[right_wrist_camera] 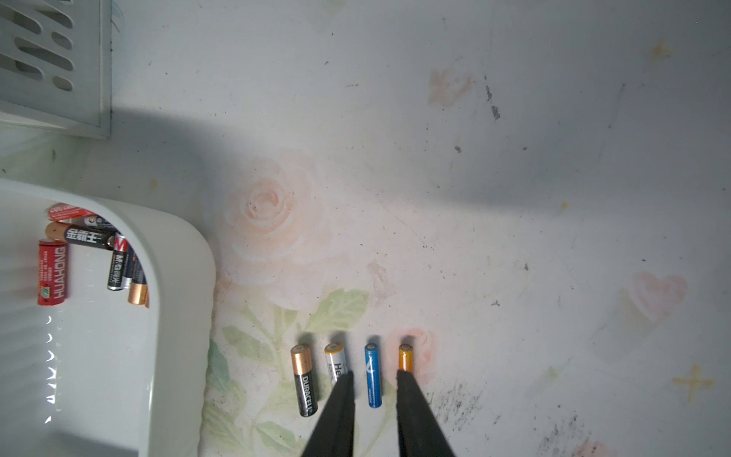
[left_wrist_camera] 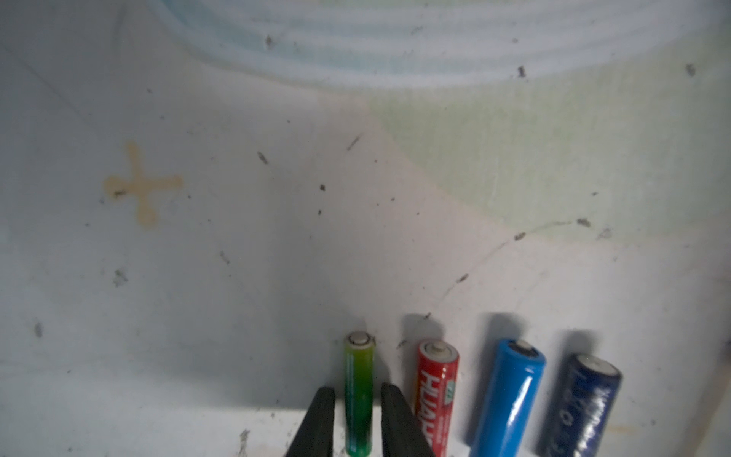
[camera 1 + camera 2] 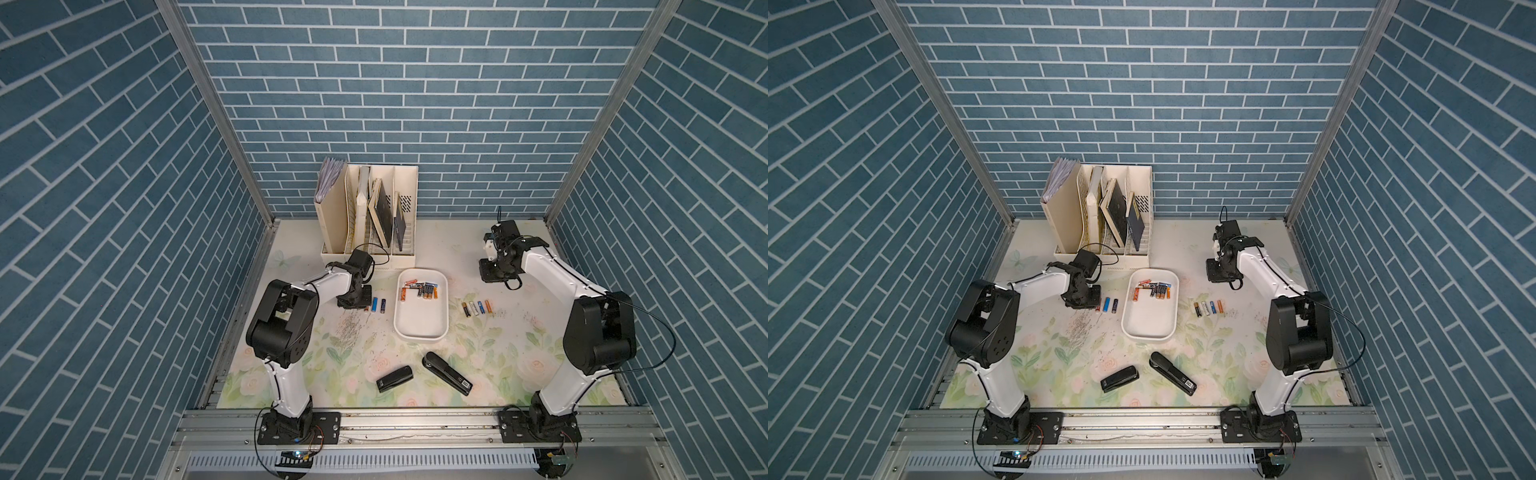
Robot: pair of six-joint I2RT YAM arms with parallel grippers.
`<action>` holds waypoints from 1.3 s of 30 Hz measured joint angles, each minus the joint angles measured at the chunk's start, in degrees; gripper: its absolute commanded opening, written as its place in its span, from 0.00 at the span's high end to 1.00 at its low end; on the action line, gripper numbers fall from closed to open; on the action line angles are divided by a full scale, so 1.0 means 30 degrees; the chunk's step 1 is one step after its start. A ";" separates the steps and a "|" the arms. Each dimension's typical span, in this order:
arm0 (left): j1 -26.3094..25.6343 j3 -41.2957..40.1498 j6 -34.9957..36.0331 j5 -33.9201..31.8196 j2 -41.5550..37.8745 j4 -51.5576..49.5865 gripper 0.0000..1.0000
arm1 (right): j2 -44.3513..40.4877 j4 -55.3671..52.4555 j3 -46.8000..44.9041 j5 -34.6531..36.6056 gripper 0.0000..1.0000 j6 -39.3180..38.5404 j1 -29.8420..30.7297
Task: Take the batteries out of the storage box
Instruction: Place the battery at the center of the board, then pick up the battery from the storage box.
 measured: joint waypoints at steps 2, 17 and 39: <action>0.0000 0.0080 0.0000 -0.0015 -0.0007 -0.0080 0.73 | 0.0000 -0.0095 0.0182 0.0000 0.77 0.0007 0.0000; 0.0029 0.1989 -0.0015 -0.0138 -0.0860 -0.1035 0.72 | 0.0131 -0.0321 0.3169 -0.1421 0.77 0.1654 0.4371; 0.0036 0.1377 -0.0503 0.1042 -0.1413 -0.0678 0.71 | 0.3912 0.6324 0.0845 -0.2288 0.77 0.6615 0.9333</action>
